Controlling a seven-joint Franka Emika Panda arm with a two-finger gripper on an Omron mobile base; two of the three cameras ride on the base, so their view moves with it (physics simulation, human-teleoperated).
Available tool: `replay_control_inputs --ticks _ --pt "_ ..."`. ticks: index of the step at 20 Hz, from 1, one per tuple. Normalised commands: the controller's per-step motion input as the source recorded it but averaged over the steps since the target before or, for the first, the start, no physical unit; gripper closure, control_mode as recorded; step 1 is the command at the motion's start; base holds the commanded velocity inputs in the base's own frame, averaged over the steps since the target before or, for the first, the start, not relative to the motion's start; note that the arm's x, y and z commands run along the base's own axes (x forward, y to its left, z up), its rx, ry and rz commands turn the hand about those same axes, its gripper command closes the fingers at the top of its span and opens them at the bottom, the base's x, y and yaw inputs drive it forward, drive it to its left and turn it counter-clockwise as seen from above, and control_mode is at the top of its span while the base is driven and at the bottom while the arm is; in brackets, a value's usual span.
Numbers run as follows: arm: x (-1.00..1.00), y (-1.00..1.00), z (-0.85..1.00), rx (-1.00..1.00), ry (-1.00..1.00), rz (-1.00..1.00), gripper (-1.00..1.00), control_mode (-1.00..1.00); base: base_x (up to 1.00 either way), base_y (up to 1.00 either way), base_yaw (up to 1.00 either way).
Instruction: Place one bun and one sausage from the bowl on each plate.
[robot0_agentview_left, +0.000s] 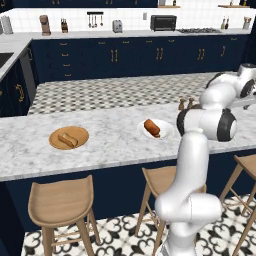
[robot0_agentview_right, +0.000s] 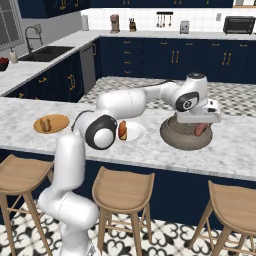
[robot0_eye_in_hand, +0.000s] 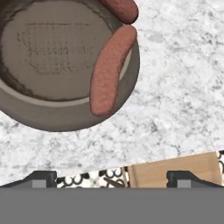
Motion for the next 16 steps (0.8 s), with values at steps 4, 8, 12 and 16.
replay_control_inputs --ticks 4,8,12,16 --pt "0.41 0.00 -0.33 0.01 0.00 0.00 -1.00 -1.00 0.00 0.00 0.00" --pt "0.86 0.03 -0.44 0.00 0.00 0.00 -1.00 -1.00 0.00 0.00 0.00" --pt "0.47 0.00 -0.27 -0.05 -0.08 -0.05 -1.00 -1.00 0.00 0.00 0.00" --pt "0.23 -0.05 -0.04 -0.02 -0.15 -0.12 -1.00 -1.00 0.00 0.00 0.00"
